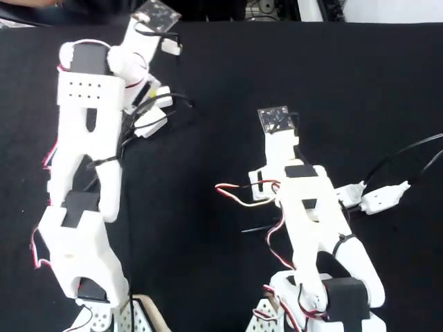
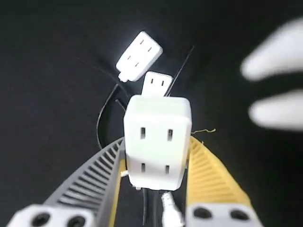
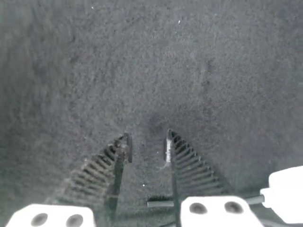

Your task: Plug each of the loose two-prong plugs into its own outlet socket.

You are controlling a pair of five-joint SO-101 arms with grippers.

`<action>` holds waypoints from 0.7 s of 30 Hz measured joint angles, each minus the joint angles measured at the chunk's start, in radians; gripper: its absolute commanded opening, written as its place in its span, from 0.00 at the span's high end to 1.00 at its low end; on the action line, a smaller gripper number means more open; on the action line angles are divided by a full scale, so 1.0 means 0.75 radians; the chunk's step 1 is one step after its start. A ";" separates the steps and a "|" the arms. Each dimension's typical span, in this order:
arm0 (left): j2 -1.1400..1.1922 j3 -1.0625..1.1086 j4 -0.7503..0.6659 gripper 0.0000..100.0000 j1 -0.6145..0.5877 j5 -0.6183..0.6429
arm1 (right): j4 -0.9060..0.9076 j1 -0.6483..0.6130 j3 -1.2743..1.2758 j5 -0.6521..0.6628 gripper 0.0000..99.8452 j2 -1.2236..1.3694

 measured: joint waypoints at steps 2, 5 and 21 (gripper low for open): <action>-0.043 -0.018 0.029 0.97 -0.002 0.000 | 0.000 0.000 0.000 0.000 0.88 0.000; -0.129 -0.016 0.039 0.97 -0.004 0.000 | 0.000 0.000 0.000 0.000 0.88 0.000; -1.002 1.023 0.039 0.97 -0.012 -0.399 | -0.029 0.000 0.000 0.000 0.88 0.000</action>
